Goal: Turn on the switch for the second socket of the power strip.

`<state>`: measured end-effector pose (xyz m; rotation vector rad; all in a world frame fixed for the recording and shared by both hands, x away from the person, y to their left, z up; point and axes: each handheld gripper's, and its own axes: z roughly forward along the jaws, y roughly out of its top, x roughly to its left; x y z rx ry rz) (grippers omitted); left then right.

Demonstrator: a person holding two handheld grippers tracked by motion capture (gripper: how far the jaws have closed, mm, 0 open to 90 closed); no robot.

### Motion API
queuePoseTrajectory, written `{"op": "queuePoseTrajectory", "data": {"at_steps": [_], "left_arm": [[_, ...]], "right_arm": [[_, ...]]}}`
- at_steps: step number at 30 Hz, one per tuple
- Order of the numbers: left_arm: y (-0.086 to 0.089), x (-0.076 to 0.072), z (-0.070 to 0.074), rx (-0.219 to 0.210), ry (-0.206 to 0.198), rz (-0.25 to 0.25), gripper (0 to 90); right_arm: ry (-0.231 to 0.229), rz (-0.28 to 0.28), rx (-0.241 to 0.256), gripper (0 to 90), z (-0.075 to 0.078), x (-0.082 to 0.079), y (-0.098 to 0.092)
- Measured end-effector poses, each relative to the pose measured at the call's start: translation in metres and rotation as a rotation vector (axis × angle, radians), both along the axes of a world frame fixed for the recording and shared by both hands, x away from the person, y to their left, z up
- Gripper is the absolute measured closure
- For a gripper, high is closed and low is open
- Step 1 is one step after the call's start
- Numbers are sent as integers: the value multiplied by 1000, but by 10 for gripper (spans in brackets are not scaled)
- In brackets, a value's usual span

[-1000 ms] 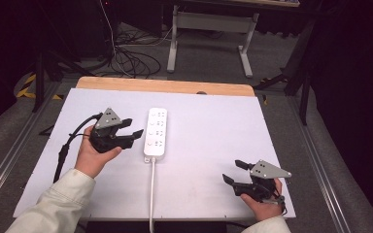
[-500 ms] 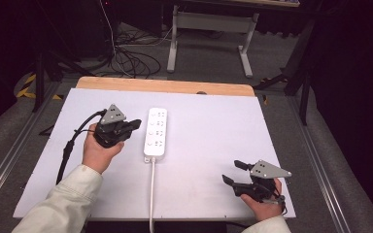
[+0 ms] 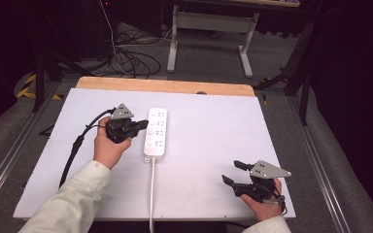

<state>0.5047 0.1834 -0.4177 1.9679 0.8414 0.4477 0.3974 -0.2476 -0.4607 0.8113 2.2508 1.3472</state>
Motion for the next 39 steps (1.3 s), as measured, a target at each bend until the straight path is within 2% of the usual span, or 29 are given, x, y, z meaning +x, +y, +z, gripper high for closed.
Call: {"op": "queuePoseTrajectory", "data": {"at_steps": [2,3,7,9,10,12,14,15,16,19,21,36,39], "left_arm": [[-3,3,-4,14,-14,-7,899],[-5,4,-7,8,2,-13,899],[-6,11,-15,19,23,-3,899],[-7,13,-19,11,43,6,899],[-8,17,-23,28,40,13,899],[-8,18,-24,28,47,17,899],[-8,21,-27,50,50,26,899],[-9,23,-31,53,66,25,899],[-8,24,-32,72,59,28,899],[-10,26,-35,65,76,32,899],[-10,30,-38,88,71,42,899],[-16,35,-46,103,99,7,899],[-17,35,-47,123,99,3,899]], "right_arm": [[0,2,0,318,0,0,0],[-1,3,0,318,0,0,0],[0,5,1,318,0,0,0],[-2,8,0,318,0,0,0],[-1,9,0,318,0,-1,0],[1,10,1,318,0,-1,0],[1,11,-3,318,0,-1,1],[1,11,-3,318,0,0,1],[1,12,-3,318,0,0,1],[1,12,-3,318,0,0,1],[1,14,-3,318,-1,0,1],[3,17,-4,318,-1,0,1],[4,18,-4,318,-1,0,1]]}}
